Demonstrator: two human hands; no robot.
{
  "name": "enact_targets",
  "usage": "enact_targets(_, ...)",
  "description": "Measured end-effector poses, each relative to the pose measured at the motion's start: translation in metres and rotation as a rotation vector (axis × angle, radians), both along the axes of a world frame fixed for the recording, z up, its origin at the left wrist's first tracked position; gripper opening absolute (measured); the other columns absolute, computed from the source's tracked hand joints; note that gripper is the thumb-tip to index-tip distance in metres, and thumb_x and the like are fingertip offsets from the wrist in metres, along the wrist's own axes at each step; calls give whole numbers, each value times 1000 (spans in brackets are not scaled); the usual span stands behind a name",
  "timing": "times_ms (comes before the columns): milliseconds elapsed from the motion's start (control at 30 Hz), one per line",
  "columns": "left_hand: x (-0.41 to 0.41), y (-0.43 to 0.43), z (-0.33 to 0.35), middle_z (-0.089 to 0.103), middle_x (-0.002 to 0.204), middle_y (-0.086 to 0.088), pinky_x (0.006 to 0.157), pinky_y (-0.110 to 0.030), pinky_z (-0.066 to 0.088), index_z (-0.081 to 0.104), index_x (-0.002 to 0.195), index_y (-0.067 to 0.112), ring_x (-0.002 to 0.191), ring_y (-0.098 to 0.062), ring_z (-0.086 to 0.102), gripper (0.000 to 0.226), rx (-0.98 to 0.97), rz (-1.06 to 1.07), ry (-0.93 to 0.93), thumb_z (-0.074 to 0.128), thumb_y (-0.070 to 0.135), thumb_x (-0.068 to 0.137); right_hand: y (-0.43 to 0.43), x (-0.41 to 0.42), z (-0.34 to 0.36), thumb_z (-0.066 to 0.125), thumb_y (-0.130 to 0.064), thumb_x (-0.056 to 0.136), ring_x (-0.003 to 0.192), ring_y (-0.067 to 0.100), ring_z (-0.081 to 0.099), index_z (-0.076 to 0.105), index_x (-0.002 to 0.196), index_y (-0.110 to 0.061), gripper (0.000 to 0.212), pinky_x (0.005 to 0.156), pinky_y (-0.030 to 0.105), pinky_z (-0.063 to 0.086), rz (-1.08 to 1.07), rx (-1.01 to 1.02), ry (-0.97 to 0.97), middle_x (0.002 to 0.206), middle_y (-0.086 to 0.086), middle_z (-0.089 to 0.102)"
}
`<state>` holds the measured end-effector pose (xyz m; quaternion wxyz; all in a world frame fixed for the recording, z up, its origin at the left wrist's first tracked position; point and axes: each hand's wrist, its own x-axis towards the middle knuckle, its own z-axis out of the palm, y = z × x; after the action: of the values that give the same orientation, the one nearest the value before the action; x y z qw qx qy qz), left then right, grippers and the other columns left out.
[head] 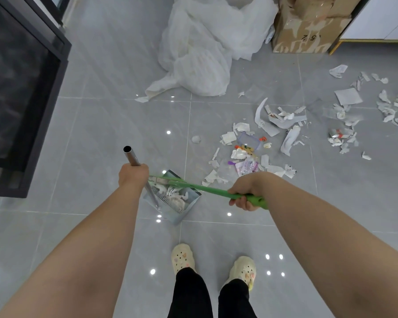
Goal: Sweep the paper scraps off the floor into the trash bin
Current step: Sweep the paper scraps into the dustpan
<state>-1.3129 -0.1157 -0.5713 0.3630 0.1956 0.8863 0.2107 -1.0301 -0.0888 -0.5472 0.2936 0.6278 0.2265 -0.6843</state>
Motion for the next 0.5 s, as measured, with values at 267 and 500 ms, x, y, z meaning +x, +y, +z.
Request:
enact_targets(267, 5, -3, 0, 56, 88, -8, 86, -42, 54, 61, 111, 5, 82, -32, 60, 29, -22, -6, 7, 53, 20, 87, 0, 14, 15, 32, -22, 97, 27, 7, 32, 48, 80, -8, 27, 36, 15, 27, -30, 179, -61, 56, 0, 38)
enact_targets(500, 8, 0, 0, 57, 85, -10, 71, -34, 48, 59, 110, 3, 73, -26, 54, 30, -41, -73, 26, 53, 20, 86, -9, -6, -4, 32, -27, 98, 17, 8, 28, 39, 73, -10, 31, 31, 5, 25, -142, 231, -122, 58, -1, 36)
